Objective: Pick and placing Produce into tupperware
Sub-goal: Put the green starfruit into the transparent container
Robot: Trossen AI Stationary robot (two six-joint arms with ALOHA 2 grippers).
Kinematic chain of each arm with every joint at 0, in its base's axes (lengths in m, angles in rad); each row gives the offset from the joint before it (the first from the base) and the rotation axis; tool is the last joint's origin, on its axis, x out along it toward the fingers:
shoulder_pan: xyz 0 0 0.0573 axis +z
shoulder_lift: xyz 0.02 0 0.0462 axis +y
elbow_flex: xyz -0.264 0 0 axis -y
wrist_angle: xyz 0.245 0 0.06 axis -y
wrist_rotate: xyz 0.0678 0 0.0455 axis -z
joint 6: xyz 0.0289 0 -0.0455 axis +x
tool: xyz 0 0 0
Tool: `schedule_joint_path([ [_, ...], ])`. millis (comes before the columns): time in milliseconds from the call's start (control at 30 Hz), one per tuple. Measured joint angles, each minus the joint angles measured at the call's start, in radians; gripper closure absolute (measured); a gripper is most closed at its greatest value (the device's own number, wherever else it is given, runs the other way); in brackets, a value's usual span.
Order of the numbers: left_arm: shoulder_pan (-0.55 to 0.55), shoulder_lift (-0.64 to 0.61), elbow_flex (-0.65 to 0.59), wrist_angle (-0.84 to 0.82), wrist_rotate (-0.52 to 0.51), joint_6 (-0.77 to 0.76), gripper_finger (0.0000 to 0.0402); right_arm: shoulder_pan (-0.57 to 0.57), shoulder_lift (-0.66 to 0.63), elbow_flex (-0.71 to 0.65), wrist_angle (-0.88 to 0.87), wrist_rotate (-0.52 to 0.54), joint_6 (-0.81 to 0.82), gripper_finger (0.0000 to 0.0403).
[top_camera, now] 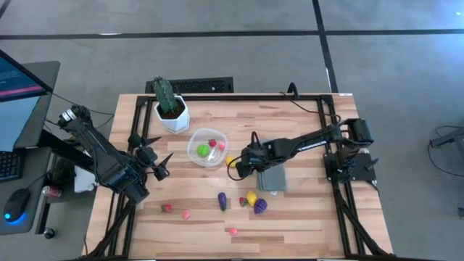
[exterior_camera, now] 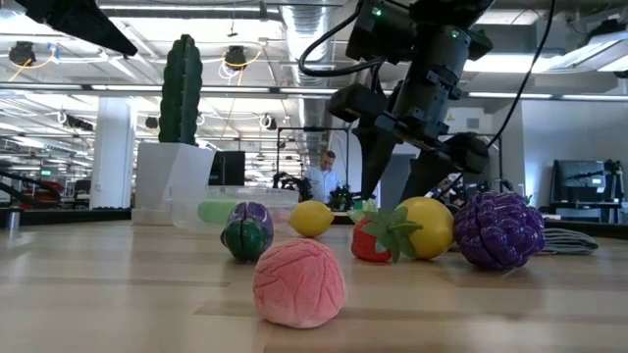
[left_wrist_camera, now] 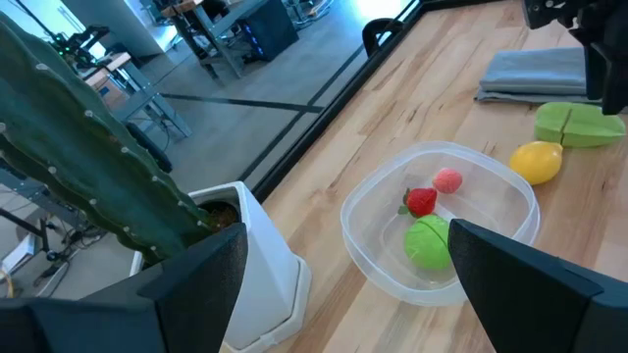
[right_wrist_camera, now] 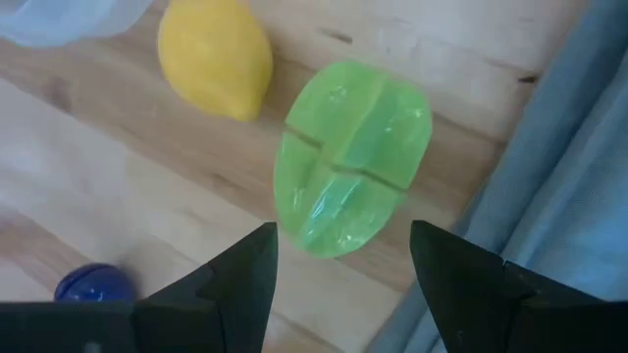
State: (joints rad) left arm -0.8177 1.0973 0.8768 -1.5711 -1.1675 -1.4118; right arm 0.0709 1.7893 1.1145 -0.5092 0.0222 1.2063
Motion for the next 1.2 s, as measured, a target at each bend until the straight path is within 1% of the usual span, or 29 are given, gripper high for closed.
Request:
schedule_joint_path([
  [133,0.000,0.000,0.000,0.000,0.000,0.000,0.0058,-0.006,0.000,0.000,0.010,-0.022,-0.011,0.0147],
  [333,0.000,0.000,0.000,0.000,0.000,-0.001,0.0058,-0.034,-0.001,0.000,0.060,-0.028,-0.029,0.0147],
  [633,0.000,0.000,0.000,0.000,0.005,-0.015,0.0058,-0.073,-0.002,0.000,0.050,-0.061,-0.057,0.0147],
  [833,0.000,0.000,-0.001,0.000,0.008,-0.015,0.0058,-0.096,-0.002,0.000,0.031,-0.109,-0.057,0.0147],
  [1100,0.000,0.000,-0.001,0.000,0.008,-0.015,0.0058,-0.100,-0.002,0.000,0.021,-0.158,-0.063,0.0147],
  [1200,0.000,0.000,-0.001,0.000,0.008,-0.015,0.0058,-0.100,-0.002,0.000,0.023,-0.157,-0.088,0.0147],
])
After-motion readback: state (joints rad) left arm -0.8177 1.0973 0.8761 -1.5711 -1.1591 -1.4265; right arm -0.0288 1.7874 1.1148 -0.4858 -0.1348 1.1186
